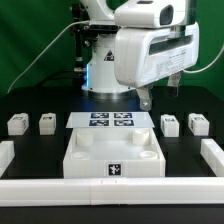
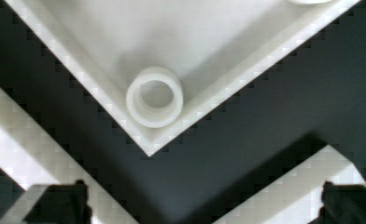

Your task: Assemble one leg

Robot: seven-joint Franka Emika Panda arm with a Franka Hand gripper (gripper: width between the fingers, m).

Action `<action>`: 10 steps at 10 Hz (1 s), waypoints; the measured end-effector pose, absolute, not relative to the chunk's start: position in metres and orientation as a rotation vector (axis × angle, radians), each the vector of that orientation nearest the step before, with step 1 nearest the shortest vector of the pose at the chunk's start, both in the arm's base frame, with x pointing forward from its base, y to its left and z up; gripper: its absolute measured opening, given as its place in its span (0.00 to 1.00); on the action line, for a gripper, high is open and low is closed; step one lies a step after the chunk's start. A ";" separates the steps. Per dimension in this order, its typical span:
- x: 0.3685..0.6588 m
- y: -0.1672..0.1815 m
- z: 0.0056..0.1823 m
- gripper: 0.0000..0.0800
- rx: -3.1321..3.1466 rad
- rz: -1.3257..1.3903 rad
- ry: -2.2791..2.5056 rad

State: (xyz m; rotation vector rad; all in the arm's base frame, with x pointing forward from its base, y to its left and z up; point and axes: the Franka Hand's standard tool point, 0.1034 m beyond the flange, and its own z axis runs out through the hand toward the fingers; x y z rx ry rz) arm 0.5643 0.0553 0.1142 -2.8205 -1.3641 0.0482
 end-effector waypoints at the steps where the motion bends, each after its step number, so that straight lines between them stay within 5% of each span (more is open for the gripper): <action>1: 0.564 0.055 0.114 0.81 -2.821 0.048 -1.364; 10: 0.563 0.055 0.113 0.81 -2.814 0.049 -1.376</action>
Offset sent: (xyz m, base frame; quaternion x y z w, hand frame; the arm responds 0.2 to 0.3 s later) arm 0.0000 0.0000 0.0000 0.0000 0.0000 0.0000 1.0000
